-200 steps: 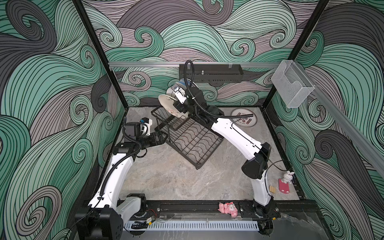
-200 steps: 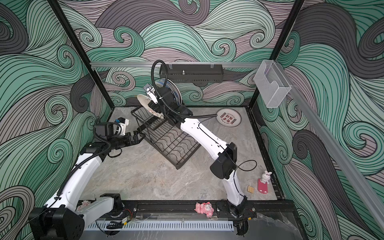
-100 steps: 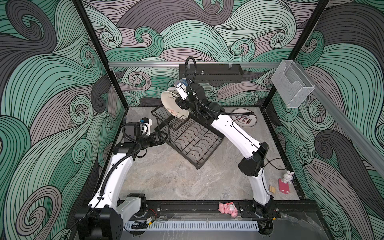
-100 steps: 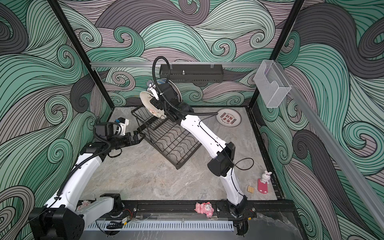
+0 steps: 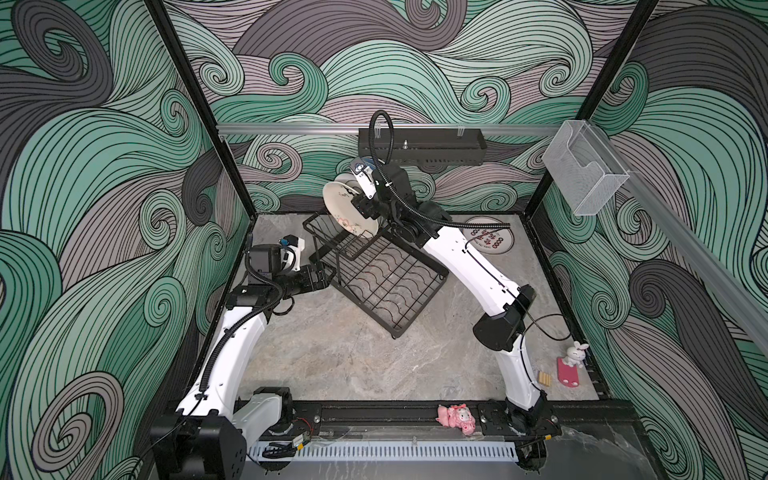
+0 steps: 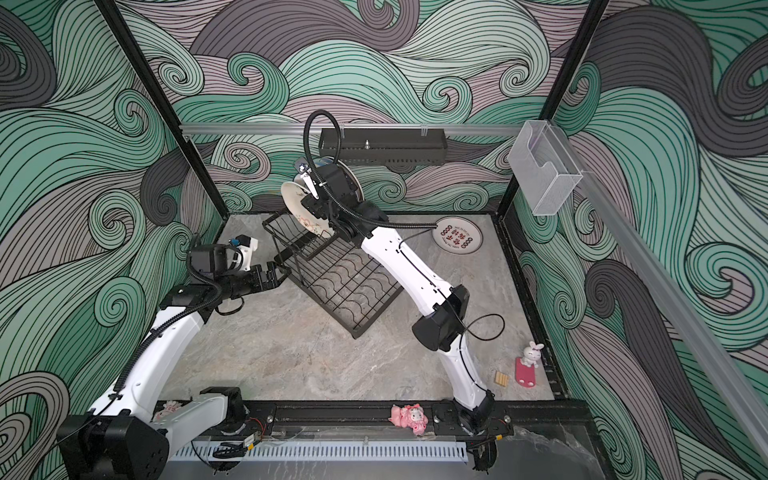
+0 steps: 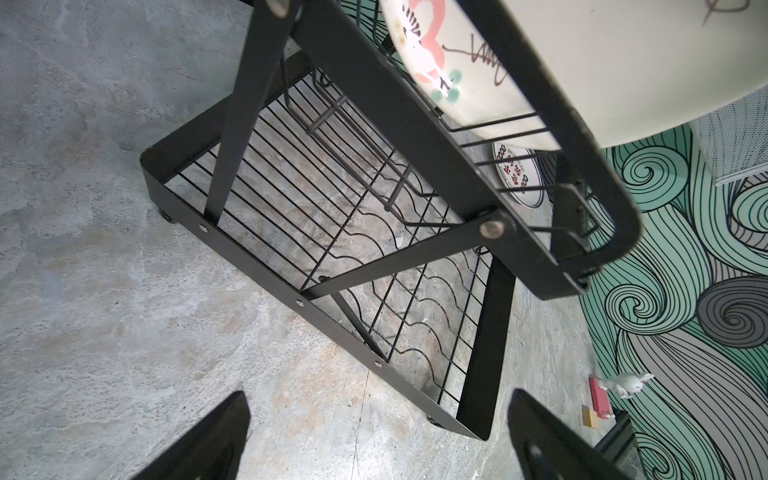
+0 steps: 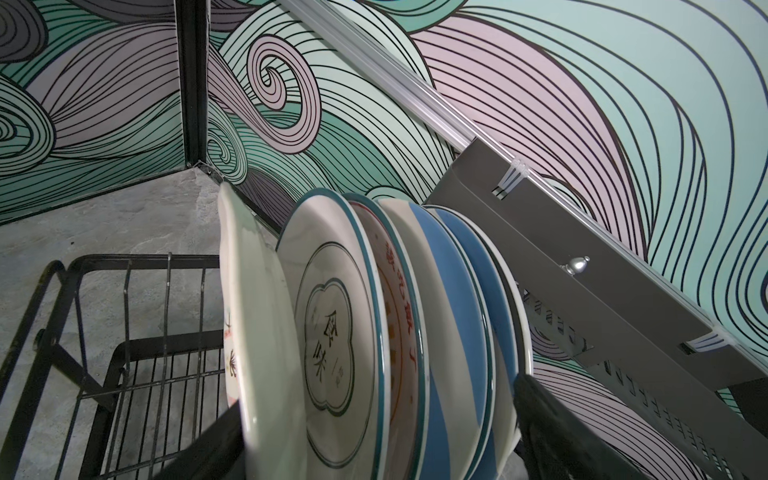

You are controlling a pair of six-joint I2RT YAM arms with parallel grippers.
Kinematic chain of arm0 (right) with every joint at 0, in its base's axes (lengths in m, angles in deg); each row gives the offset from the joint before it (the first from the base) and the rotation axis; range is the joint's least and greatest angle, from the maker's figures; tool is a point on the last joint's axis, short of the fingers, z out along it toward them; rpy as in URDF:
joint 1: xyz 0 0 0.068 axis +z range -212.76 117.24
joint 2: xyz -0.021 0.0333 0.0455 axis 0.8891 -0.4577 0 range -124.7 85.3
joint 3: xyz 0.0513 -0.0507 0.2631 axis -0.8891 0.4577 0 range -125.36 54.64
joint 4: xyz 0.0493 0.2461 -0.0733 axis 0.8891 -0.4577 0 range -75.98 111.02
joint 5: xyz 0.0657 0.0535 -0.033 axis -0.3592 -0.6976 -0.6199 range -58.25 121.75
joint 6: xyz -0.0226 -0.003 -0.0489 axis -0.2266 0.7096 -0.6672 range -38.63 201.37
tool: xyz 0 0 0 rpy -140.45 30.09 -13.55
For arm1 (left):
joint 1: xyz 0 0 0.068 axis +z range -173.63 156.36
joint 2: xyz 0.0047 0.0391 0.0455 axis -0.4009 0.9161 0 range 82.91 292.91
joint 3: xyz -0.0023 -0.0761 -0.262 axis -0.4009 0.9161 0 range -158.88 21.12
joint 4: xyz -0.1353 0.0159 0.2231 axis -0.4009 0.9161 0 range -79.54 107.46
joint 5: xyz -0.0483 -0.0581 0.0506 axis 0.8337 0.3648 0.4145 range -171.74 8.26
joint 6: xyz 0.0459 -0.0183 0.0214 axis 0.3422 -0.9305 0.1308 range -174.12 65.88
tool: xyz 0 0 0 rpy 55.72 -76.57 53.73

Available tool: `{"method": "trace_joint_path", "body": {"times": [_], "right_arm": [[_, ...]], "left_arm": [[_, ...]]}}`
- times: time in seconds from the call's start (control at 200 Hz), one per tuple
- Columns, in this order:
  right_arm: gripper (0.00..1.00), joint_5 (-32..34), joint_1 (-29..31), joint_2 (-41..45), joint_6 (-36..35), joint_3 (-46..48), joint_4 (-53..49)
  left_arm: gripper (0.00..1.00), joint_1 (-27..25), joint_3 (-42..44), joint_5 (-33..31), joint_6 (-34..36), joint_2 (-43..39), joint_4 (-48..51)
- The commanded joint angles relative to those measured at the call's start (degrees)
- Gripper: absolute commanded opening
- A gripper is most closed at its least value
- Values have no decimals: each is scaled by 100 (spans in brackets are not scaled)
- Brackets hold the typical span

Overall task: Load the plates into the dish rack
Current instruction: 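Press the cream plate down into the slot with the right gripper, then open the right gripper and pull it back from the rack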

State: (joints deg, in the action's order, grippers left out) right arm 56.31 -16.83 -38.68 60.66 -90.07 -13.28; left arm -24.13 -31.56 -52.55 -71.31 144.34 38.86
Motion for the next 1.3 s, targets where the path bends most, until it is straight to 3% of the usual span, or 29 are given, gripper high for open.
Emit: {"method": "trace_joint_path", "body": {"times": [0.0,0.545,0.836,1.296], "right_arm": [[89,613,-328,-72,109,-269,11],[92,601,-434,276,211,19,-147],[96,-1066,-427,1214,498,1312,475],[97,-1584,-366,1716,494,1881,799]], "left_arm": [[98,44,-27,120,40,27,43],[99,49,-29,192,23,50,24],[99,45,-26,201,23,53,25],[98,47,-28,201,35,62,42]]}}
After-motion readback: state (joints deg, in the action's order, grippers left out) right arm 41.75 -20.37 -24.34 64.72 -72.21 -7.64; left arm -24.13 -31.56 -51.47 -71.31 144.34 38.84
